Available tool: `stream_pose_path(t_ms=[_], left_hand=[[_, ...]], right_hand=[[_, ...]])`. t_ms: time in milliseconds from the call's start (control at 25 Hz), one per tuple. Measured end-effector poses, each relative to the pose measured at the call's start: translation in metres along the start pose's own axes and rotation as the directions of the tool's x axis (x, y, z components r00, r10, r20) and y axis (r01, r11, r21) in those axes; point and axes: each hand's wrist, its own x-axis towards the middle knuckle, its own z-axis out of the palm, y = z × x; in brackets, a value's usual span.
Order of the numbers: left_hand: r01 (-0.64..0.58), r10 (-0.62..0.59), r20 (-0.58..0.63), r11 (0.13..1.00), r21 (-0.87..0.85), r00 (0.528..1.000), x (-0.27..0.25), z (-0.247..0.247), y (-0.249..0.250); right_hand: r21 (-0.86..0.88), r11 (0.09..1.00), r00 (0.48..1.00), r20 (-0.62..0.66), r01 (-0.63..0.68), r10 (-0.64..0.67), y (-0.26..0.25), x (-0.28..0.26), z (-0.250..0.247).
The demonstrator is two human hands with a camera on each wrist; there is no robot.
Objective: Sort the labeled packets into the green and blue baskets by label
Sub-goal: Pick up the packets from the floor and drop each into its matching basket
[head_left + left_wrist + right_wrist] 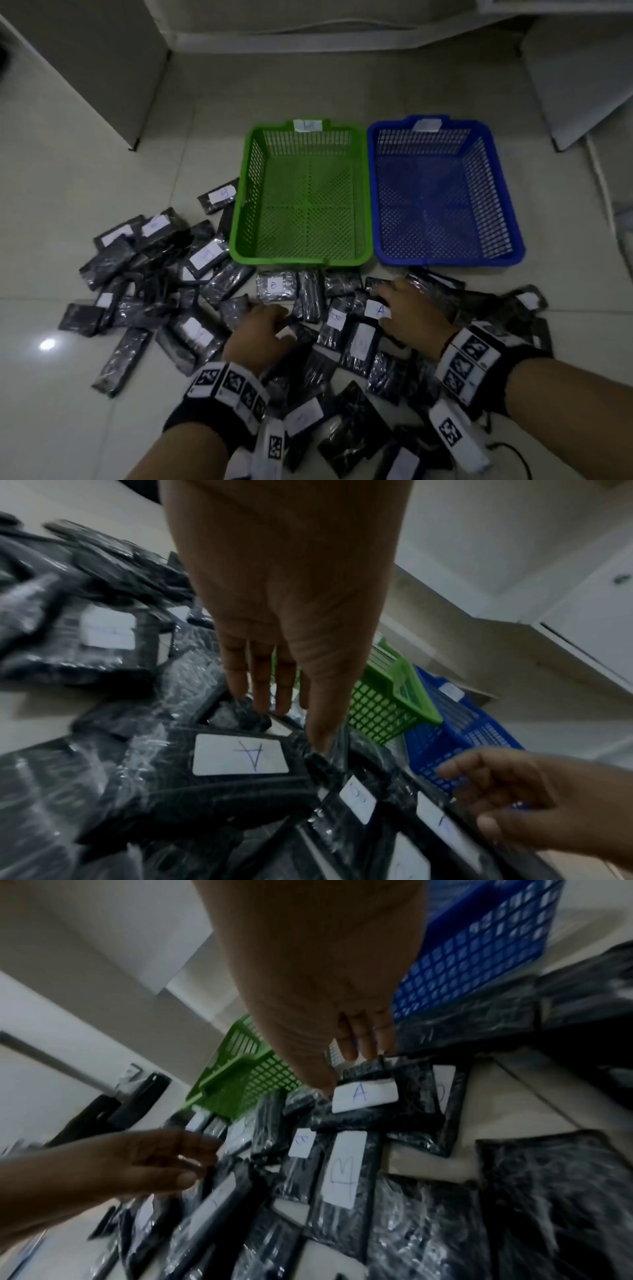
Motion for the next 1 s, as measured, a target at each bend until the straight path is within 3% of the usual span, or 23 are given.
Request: stream_pose_path(t_ms=[120, 280, 440, 520, 600, 680, 720, 800, 840, 1000], left_hand=[[-0.016, 0.003, 0.09, 0.99, 0.141, 0.996, 0.025, 0.02, -0.012], [-0.077, -0.021, 0.271, 0.934, 0.349, 0.962, 0.054, 0.011, -0.014], [-0.064, -0.083, 0.336, 0.912, 0.405, 0.938, 0.057, 0.006, -0.012], [-0.068, -0.081, 0.386, 0.932, 0.356, 0.919, 0.057, 0.0, -0.008], [-0.044, -0.053, 0.47, 0.98, 0.193, 0.881, 0.061, -0.012, 0.001], [-0.046, 0.05, 0.525, 0.999, -0.021, 0.85, 0.068, -0.028, 0.019], [-0.093, 0.119, 0.494, 0.993, -0.077, 0.861, 0.076, -0.034, 0.029], [-0.151, 0.207, 0.412, 0.975, -0.165, 0.887, 0.086, -0.047, 0.049], [-0.154, 0.23, 0.389, 0.964, -0.218, 0.892, 0.091, -0.052, 0.06], [-0.151, 0.284, 0.337, 0.916, -0.37, 0.898, 0.099, -0.059, 0.096]], right_hand=[[-0.157, 0.988, 1.0, -0.025, 0.005, -0.009, 0.007, 0.022, 0.026], [-0.318, 0.948, 1.0, 0.011, 0.004, 0.0, 0.007, 0.037, 0.036], [-0.3, 0.952, 0.98, 0.2, 0.056, 0.005, 0.004, 0.046, 0.015], [-0.252, 0.957, 0.952, 0.298, 0.145, -0.066, 0.002, 0.047, -0.004], [-0.141, 0.968, 0.926, 0.347, 0.209, -0.15, -0.001, 0.049, -0.029], [0.033, 0.973, 0.934, 0.272, 0.23, -0.231, 0.004, 0.054, -0.061], [0.12, 0.968, 0.961, 0.148, 0.218, -0.235, 0.009, 0.057, -0.079], [0.278, 0.948, 0.981, -0.152, 0.156, -0.117, 0.028, 0.065, -0.108], [0.313, 0.943, 0.975, -0.22, 0.109, -0.04, 0.041, 0.07, -0.116], [0.11, 0.992, 0.991, -0.107, -0.064, 0.075, 0.087, 0.095, -0.109]])
